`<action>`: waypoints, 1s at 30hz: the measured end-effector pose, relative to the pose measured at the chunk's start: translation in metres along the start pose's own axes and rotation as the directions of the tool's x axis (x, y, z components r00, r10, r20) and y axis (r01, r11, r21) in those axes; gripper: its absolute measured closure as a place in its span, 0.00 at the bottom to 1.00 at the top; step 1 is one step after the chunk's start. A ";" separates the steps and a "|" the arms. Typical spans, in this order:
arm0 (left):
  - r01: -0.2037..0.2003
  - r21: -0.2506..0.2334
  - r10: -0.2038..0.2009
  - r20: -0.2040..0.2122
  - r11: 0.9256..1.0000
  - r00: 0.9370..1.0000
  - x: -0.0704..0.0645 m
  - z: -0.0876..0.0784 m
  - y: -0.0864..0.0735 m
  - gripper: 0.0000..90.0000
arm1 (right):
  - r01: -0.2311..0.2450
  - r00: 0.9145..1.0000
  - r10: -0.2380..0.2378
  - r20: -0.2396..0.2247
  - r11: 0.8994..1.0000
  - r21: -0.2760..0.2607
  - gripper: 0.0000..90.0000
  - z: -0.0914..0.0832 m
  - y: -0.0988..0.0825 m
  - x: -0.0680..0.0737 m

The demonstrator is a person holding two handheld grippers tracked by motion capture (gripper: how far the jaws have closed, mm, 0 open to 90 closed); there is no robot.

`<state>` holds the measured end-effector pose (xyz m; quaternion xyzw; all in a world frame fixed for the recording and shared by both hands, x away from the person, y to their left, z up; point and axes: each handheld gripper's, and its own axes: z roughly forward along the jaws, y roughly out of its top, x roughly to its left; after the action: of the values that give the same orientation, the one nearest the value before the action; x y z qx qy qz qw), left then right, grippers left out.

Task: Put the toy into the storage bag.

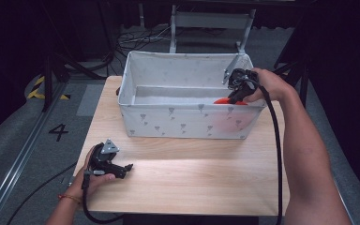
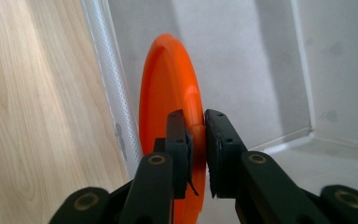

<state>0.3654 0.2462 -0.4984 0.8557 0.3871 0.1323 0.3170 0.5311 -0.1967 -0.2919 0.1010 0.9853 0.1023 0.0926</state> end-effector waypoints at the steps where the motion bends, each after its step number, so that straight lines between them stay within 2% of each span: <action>1: 0.000 -0.002 0.000 -0.001 1.000 1.000 0.000 0.000 0.000 0.00 | 0.000 1.000 0.000 -0.008 1.000 0.019 0.89 0.002 0.002 0.000; 8: 0.002 -0.002 -0.002 0.001 1.000 1.000 0.000 0.000 0.000 0.00 | 0.007 0.998 -0.002 -0.056 0.995 0.096 0.88 0.014 0.006 0.000; 11: 0.001 -0.002 -0.001 0.000 1.000 1.000 0.000 0.000 0.000 0.00 | 0.001 0.999 0.002 -0.045 0.997 0.073 0.85 0.012 0.005 -0.001; 12: 0.000 -0.002 0.000 0.001 1.000 1.000 0.000 0.000 0.000 0.00 | -0.011 0.999 0.013 -0.041 0.999 0.051 0.84 0.008 0.003 -0.002; 17: 0.001 -0.002 -0.001 0.001 1.000 1.000 0.000 0.000 0.000 0.00 | -0.031 0.999 0.032 -0.018 0.999 0.026 0.79 0.001 -0.003 -0.002; 22: 0.000 -0.002 0.000 0.001 1.000 1.000 0.000 0.000 0.000 0.00 | -0.061 0.998 0.062 0.019 0.997 -0.048 0.69 -0.007 -0.012 -0.001; 24: 0.001 -0.002 -0.001 0.001 1.000 1.000 0.000 0.000 0.000 0.00 | -0.082 0.996 0.084 0.030 0.993 -0.090 0.63 -0.011 -0.016 0.000; 25: 0.001 -0.002 -0.001 0.001 1.000 1.000 0.000 0.000 0.000 0.00 | -0.094 0.994 0.099 0.040 0.988 -0.121 0.60 -0.014 -0.019 0.001; 27: 0.000 -0.002 0.000 0.000 1.000 1.000 0.000 0.000 0.000 0.00 | -0.134 0.987 0.149 0.060 0.971 -0.198 0.52 -0.020 -0.024 0.003; 28: 0.000 -0.002 0.000 0.000 1.000 1.000 0.000 0.000 0.000 0.00 | -0.134 0.987 0.149 0.060 0.971 -0.198 0.52 -0.020 -0.024 0.003; 29: 0.000 -0.002 0.000 0.001 1.000 1.000 0.000 0.000 0.000 0.00 | -0.148 0.983 0.170 0.073 0.960 -0.238 0.48 -0.023 -0.028 0.004; 30: 0.000 -0.002 0.000 0.001 1.000 1.000 0.000 0.000 0.000 0.00 | -0.205 0.964 0.248 0.097 0.924 -0.322 0.40 -0.030 -0.036 0.008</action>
<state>0.3654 0.2461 -0.4986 0.8553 0.3870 0.1325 0.3181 0.5110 -0.2349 -0.2721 0.2053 0.9301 0.2582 0.1615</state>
